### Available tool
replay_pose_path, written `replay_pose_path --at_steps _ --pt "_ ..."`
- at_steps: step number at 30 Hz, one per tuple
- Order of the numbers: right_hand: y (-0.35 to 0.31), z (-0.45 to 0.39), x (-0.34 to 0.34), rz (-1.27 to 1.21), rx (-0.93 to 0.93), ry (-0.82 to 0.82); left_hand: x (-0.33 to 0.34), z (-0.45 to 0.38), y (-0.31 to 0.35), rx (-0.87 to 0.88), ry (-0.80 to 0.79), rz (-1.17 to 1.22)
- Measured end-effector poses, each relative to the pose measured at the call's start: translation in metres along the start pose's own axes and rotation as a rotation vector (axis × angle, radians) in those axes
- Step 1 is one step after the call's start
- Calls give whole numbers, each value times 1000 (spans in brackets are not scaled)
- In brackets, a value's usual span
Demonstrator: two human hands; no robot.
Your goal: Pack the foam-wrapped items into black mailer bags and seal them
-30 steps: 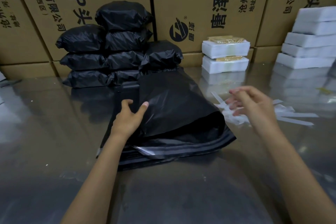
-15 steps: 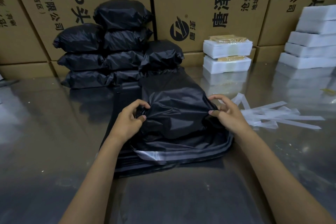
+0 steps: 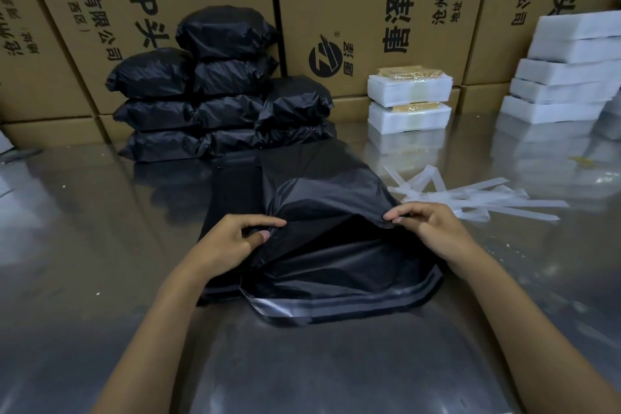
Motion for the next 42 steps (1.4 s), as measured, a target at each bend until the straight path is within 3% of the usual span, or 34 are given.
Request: replay_pose_path --at_steps 6,10,14,17,20,22,27,31,34,42 --pt "0 26 -25 115 -30 -119 -15 31 -20 -85 -69 127" --pt "-3 44 -28 364 -251 -300 -26 47 -32 45 -16 -245" --pt "-9 57 -25 441 -331 -315 -14 56 -22 110 71 -319" --pt "-17 56 -21 313 -368 -236 -8 52 -9 195 260 -306" --pt "-22 51 -17 129 -303 -70 -6 46 9 186 275 98" --pt "-28 47 -12 5 -275 56 -4 42 21 152 268 243" --pt "-46 39 -6 -83 -333 259 -1 36 36 212 366 317" --pt "-62 38 -8 -128 -380 256 2 42 49 241 385 374" --pt "-67 33 -8 -27 -371 245 1 42 54 224 426 414" --pt "-74 23 2 243 -435 385 1 35 64 213 672 238"
Point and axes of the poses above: each hand's wrist, its own z-axis away from the middle knuckle, its own x-axis out of the palm, y = z × x, the point moved 1 cm from there along -z, towards the middle knuckle, and after that the axes turned 11 degrees about -x, right-handed, at the moved point
